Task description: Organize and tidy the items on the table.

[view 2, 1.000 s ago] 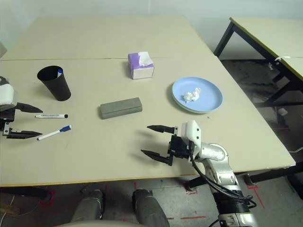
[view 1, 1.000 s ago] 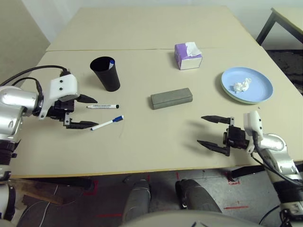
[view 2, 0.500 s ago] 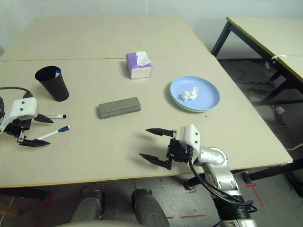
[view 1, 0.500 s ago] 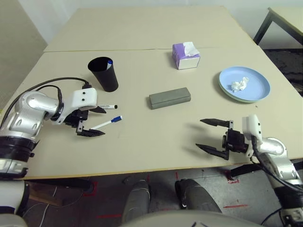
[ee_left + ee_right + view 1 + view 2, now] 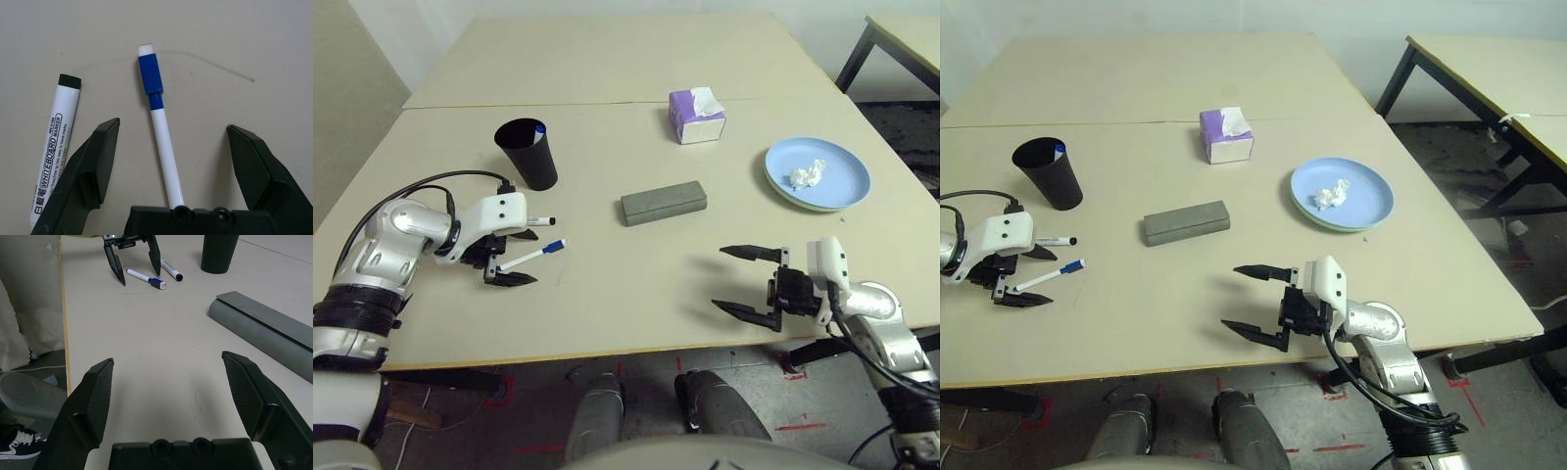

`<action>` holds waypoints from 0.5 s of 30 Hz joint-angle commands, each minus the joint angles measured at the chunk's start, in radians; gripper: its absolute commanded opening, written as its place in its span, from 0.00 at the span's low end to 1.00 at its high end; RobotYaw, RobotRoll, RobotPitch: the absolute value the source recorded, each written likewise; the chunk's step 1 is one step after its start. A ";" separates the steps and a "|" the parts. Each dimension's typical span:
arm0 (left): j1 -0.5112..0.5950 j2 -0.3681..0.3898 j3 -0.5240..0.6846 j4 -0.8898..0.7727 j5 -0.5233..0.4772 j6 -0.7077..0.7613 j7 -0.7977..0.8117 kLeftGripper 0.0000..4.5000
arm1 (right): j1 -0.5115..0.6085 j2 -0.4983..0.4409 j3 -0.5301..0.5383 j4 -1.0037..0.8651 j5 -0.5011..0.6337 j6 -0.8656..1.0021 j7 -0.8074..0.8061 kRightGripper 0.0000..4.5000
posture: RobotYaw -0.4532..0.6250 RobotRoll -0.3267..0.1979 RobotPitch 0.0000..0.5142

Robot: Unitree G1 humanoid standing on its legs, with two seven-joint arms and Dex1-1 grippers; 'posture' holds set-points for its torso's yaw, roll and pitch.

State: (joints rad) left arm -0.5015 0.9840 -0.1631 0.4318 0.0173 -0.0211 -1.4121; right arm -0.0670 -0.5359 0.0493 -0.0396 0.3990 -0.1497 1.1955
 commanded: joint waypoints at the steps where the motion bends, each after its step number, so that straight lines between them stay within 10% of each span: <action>1: 0.010 -0.013 -0.024 0.013 0.023 -0.012 0.008 0.99 | 0.012 -0.005 0.014 -0.025 -0.004 0.007 -0.005 1.00 | 0.33 0.62 0.23; 7: 0.018 -0.027 -0.014 0.022 0.026 -0.005 0.035 0.86 | 0.010 -0.003 0.024 -0.034 -0.006 0.011 -0.011 1.00 | 0.33 0.62 0.23; 15: 0.019 -0.050 -0.001 0.013 0.020 0.020 0.060 0.31 | -0.003 0.003 0.048 -0.052 -0.011 0.019 -0.021 1.00 | 0.34 0.62 0.23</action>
State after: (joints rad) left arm -0.4931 0.9431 -0.1630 0.4407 0.0316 -0.0126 -1.3766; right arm -0.0659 -0.5321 0.0874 -0.0732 0.3950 -0.1370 1.1777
